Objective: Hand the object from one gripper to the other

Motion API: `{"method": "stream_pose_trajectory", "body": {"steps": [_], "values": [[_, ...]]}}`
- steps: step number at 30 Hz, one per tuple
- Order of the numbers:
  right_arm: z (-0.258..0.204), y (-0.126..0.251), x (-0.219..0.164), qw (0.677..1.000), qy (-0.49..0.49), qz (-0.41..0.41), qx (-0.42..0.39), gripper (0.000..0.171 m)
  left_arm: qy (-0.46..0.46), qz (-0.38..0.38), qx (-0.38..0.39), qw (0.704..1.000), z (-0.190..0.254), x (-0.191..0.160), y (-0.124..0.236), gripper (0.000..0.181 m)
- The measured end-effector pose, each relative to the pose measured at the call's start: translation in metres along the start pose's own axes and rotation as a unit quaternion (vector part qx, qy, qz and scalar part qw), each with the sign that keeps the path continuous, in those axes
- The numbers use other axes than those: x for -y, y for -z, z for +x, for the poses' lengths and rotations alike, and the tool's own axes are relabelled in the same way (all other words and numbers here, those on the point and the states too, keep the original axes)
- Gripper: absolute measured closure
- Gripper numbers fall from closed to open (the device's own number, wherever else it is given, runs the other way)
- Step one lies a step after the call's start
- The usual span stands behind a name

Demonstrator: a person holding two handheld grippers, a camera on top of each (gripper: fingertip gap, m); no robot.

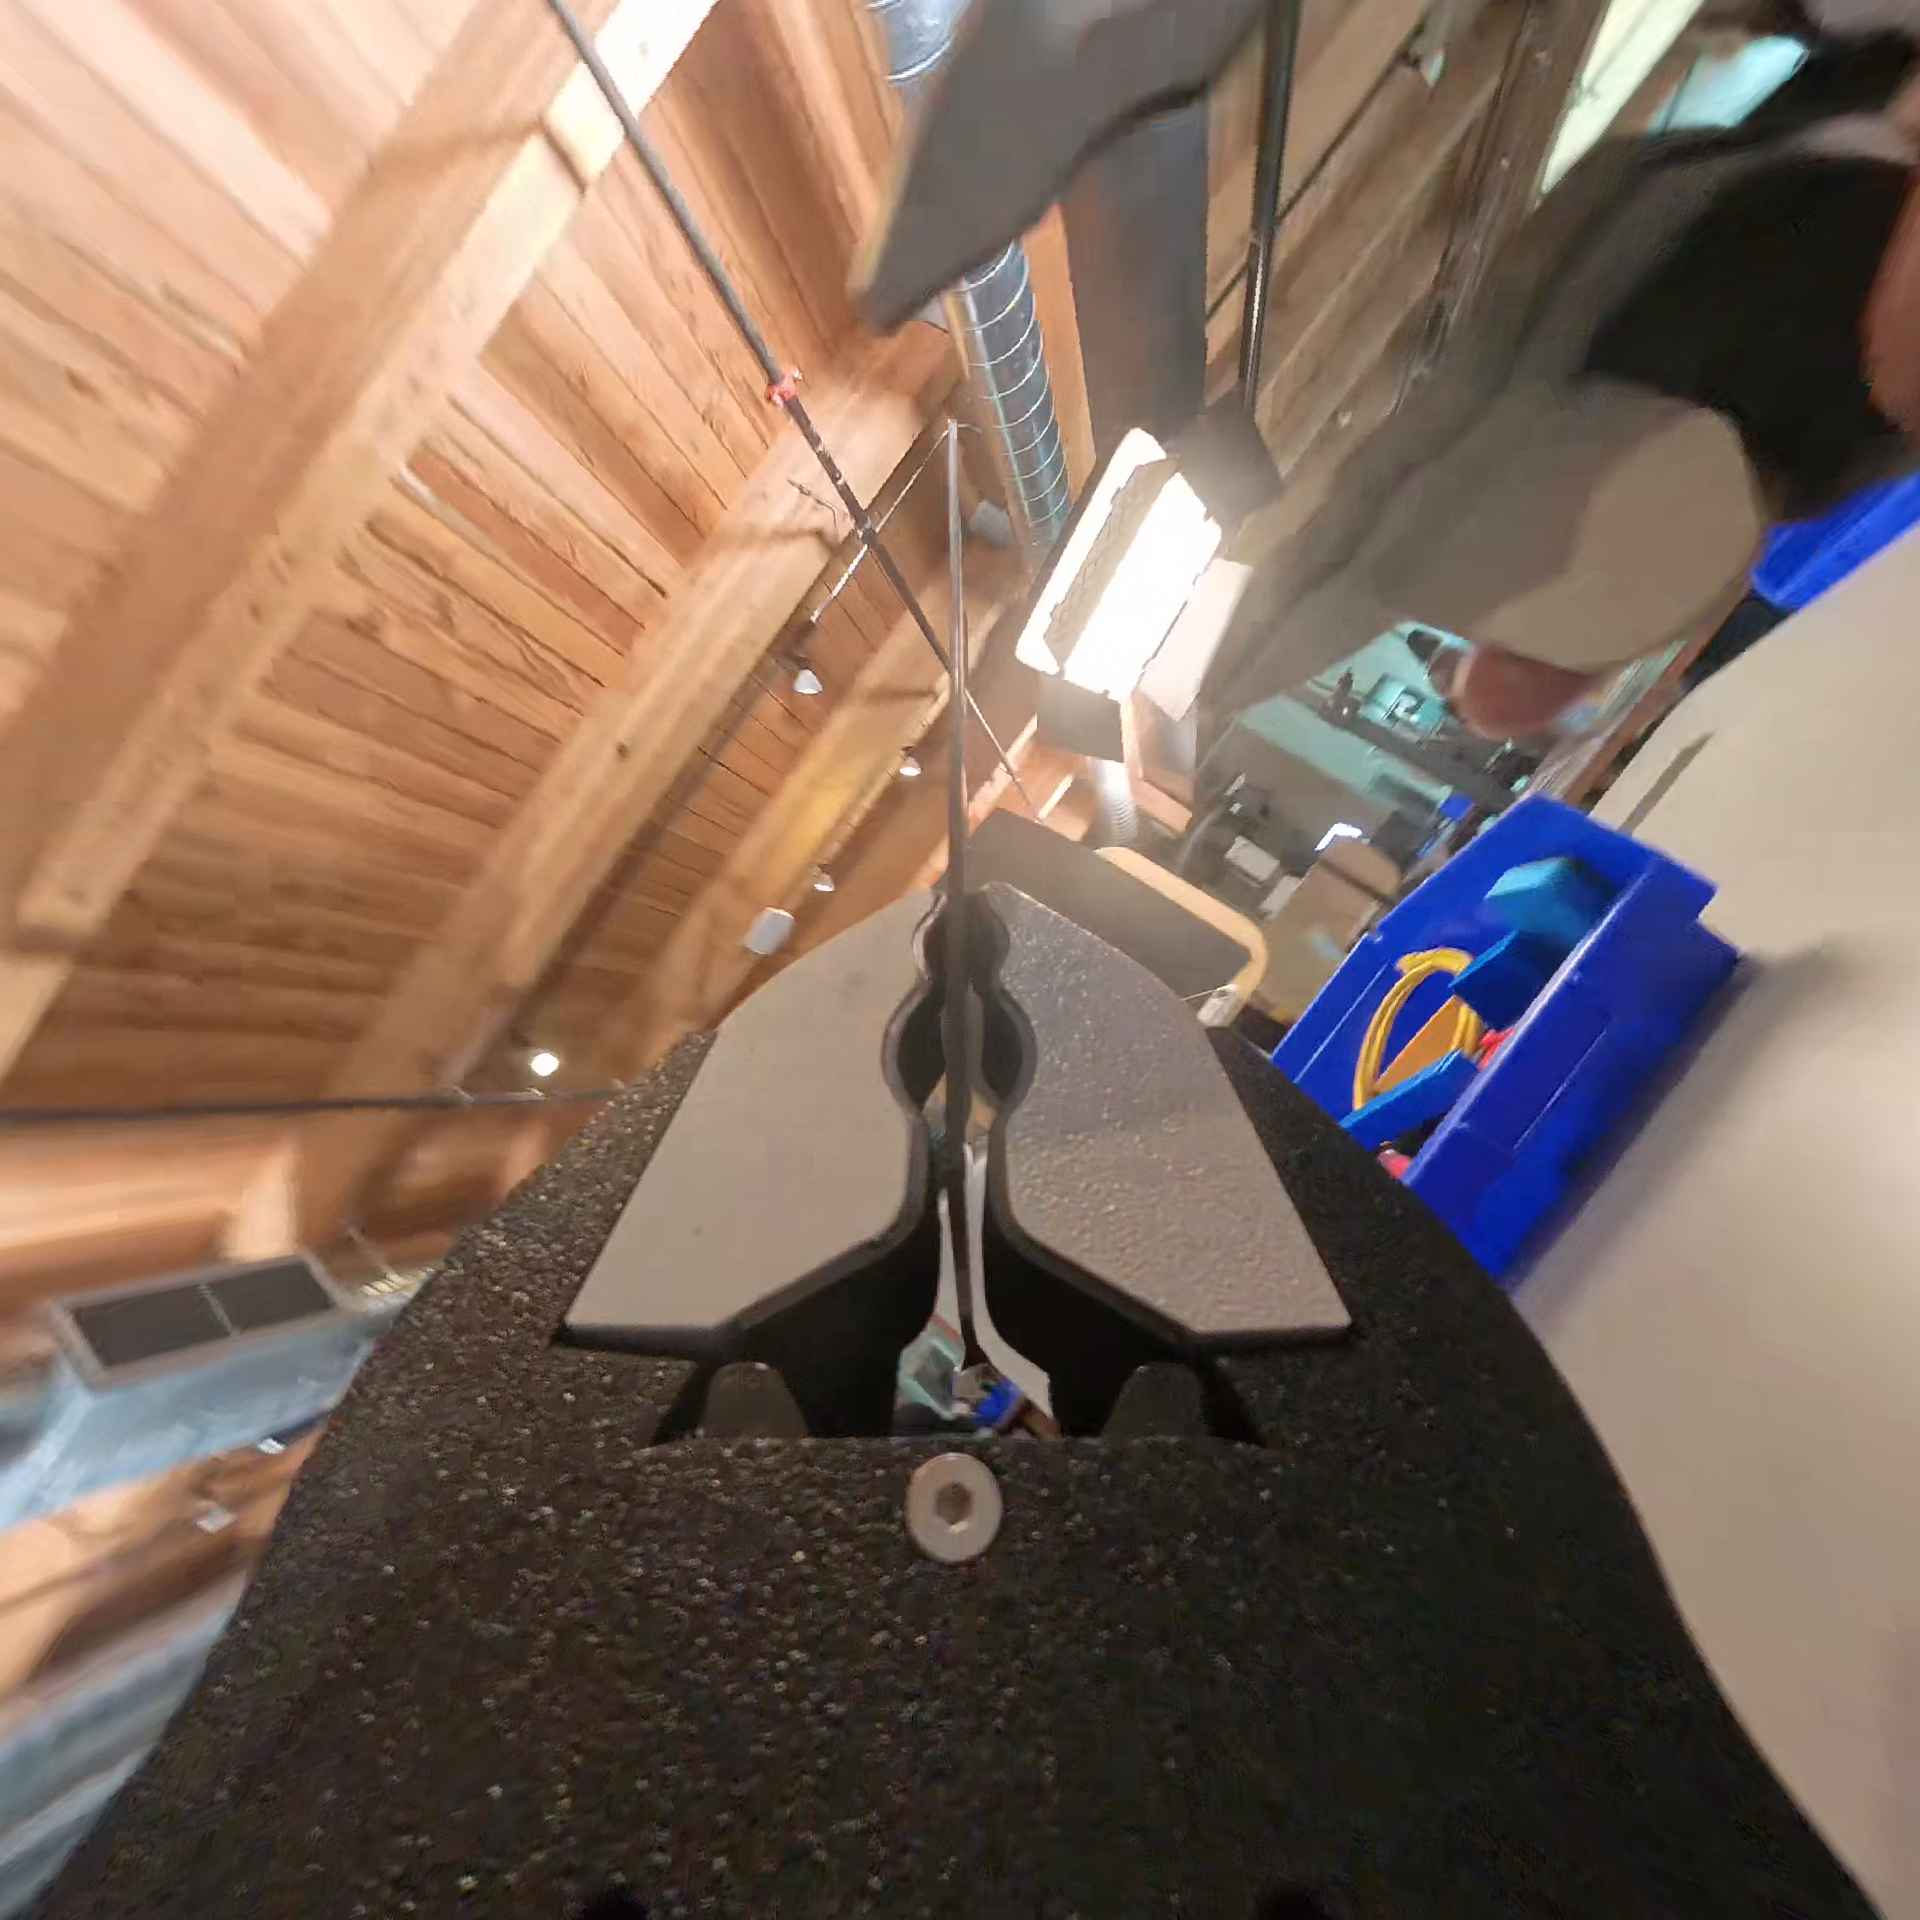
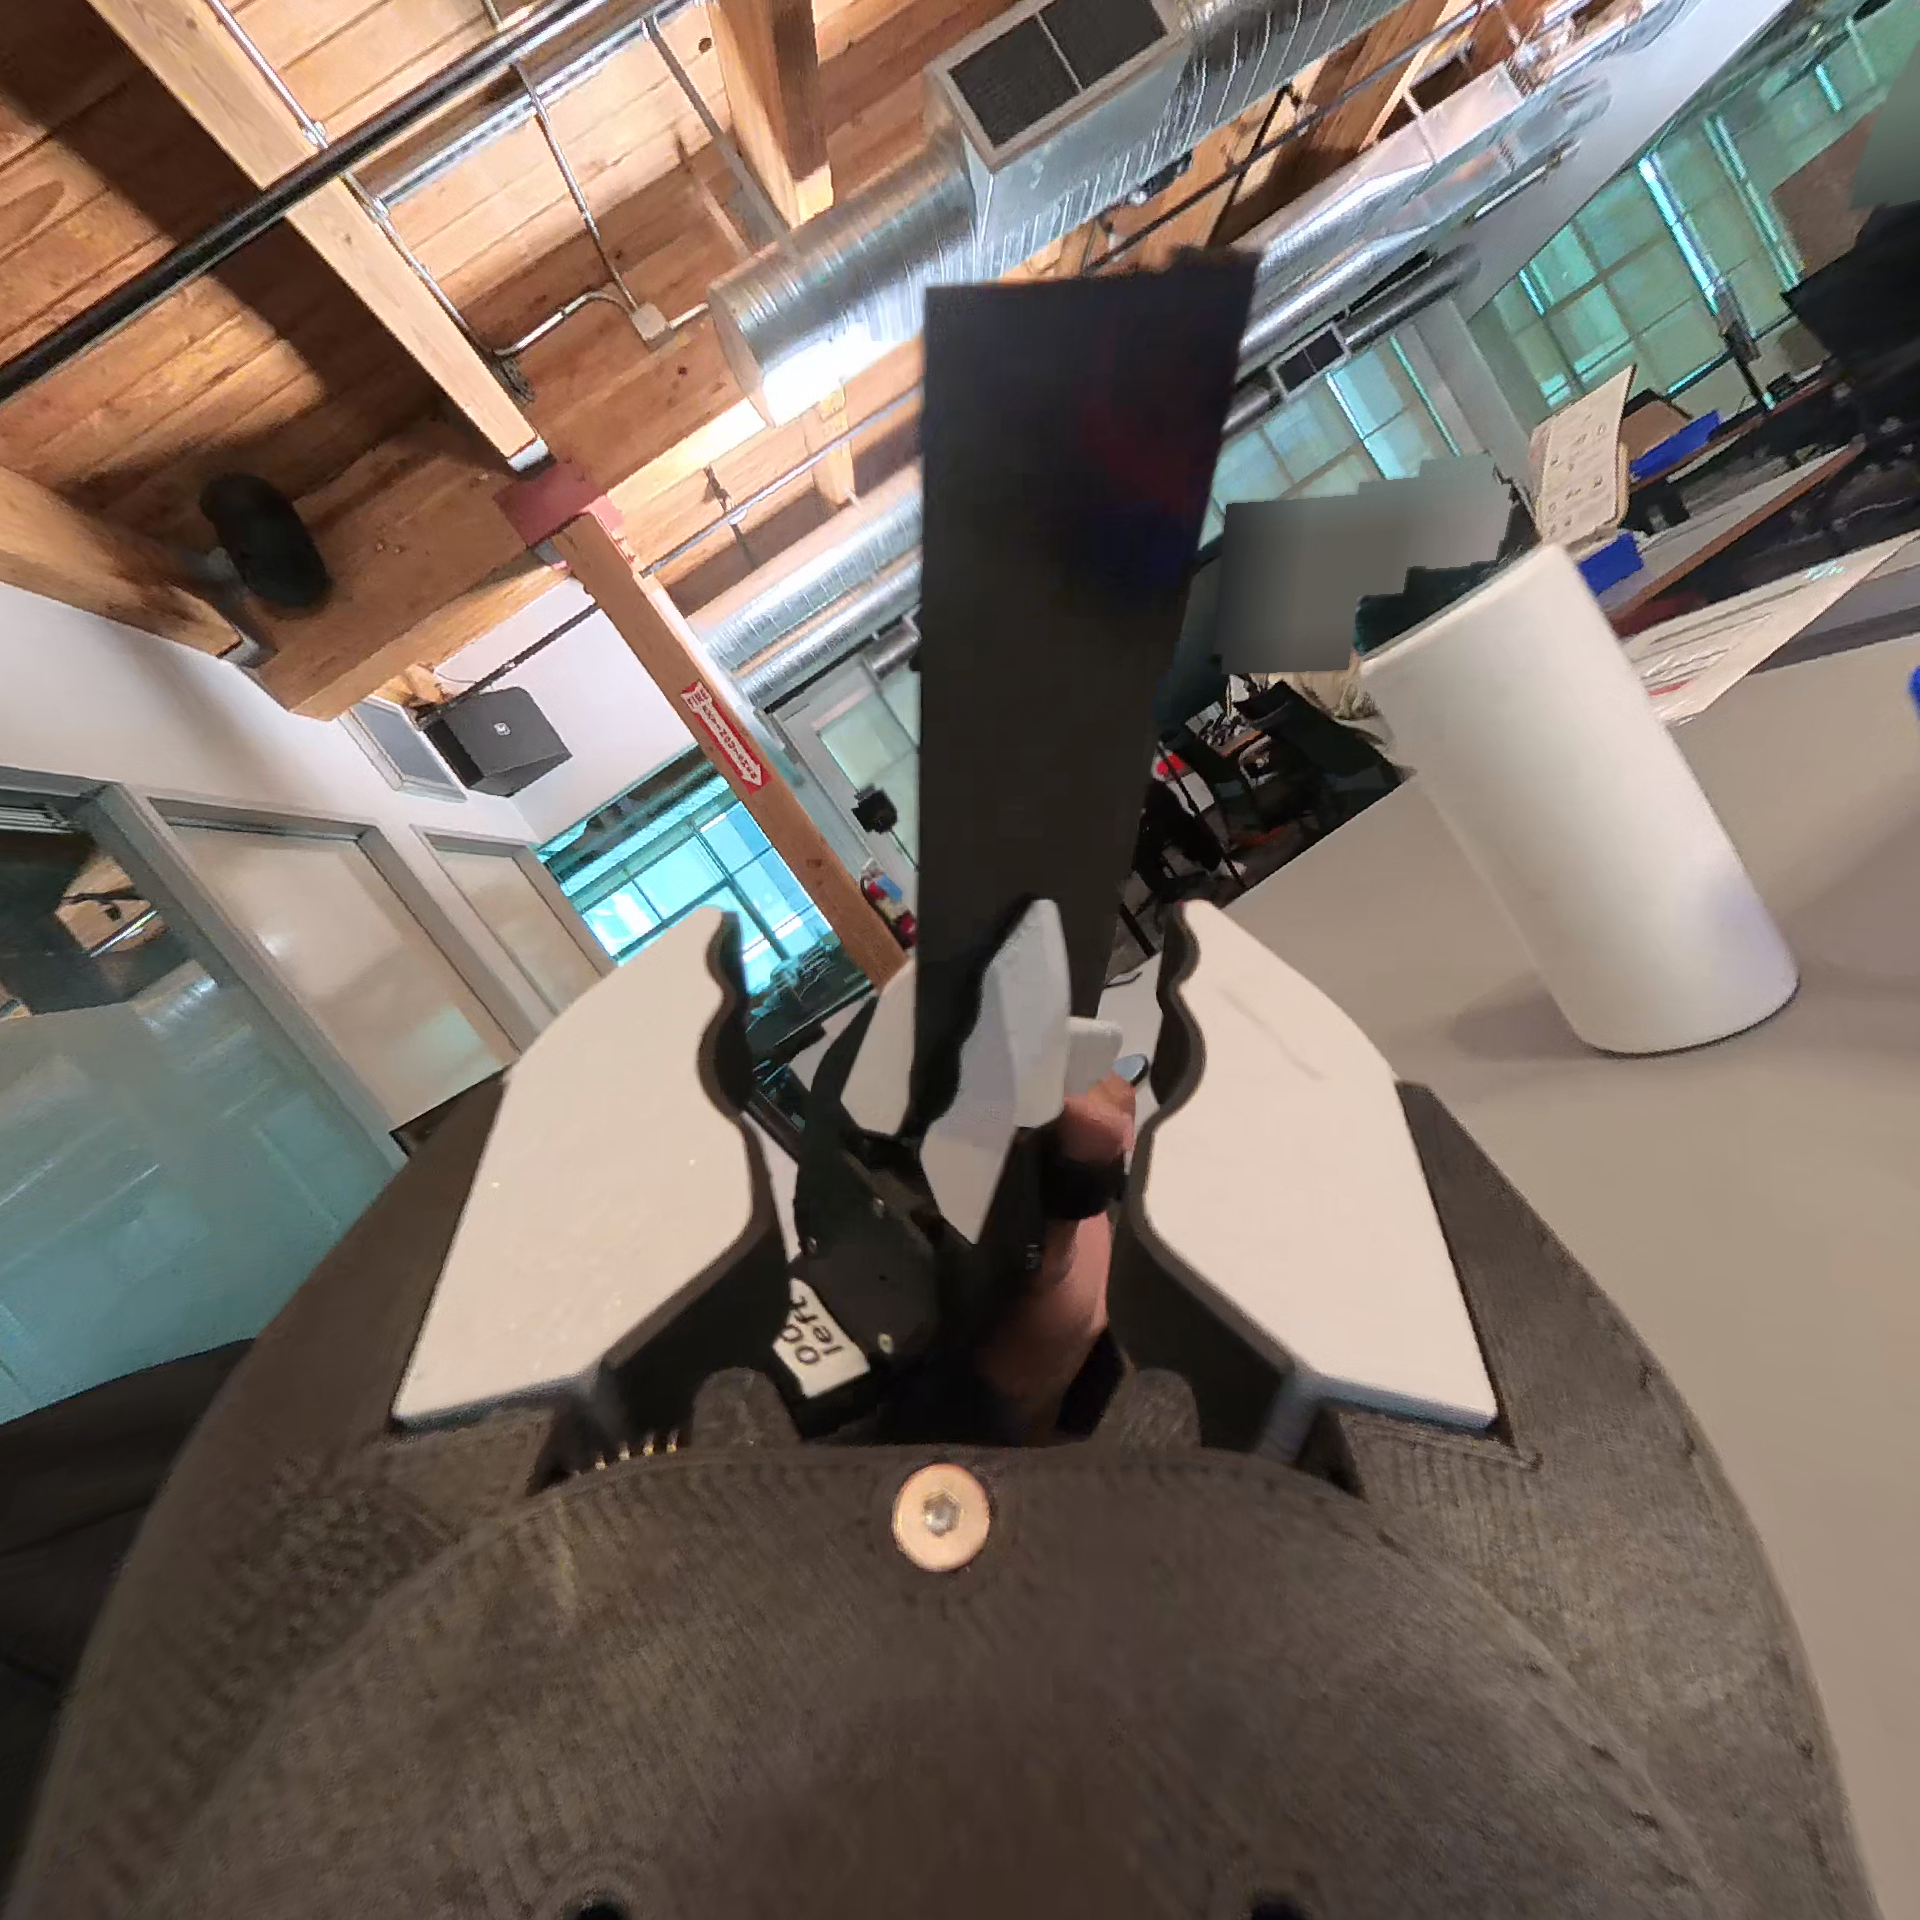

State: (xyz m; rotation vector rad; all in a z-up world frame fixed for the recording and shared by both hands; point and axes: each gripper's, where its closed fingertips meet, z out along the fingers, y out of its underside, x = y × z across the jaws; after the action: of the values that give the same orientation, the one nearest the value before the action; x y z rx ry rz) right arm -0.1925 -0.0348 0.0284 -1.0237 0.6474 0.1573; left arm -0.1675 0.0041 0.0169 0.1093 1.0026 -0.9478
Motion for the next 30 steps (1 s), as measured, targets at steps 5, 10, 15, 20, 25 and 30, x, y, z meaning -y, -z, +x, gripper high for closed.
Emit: {"method": "stream_pose_trajectory", "body": {"steps": [5,10,15,20,25,30], "values": [[0.011,-0.006,-0.015,0.999,-0.013,-0.026,-0.027,0.090,-0.066,0.023,-0.002,0.998,0.017,0.006,0.003,0.179],[0.025,-0.007,-0.023,0.998,-0.026,-0.029,-0.048,0.094,-0.101,0.057,-0.018,0.993,0.034,0.013,0.007,0.179],[0.042,-0.004,-0.028,0.996,0.005,-0.026,-0.089,0.150,-0.100,0.095,-0.056,0.989,0.052,0.021,0.011,0.176],[0.056,0.006,-0.017,0.990,0.066,-0.015,-0.121,0.167,0.006,0.113,-0.227,0.967,0.077,0.014,0.019,0.138],[0.049,0.016,0.001,0.974,0.182,-0.033,-0.134,0.169,0.106,0.099,-0.337,0.930,0.071,0.001,0.032,0.126],[0.047,0.023,0.001,0.892,0.404,-0.112,-0.169,0.170,0.349,0.092,-0.363,0.859,0.031,0.003,0.028,0.124]]}}
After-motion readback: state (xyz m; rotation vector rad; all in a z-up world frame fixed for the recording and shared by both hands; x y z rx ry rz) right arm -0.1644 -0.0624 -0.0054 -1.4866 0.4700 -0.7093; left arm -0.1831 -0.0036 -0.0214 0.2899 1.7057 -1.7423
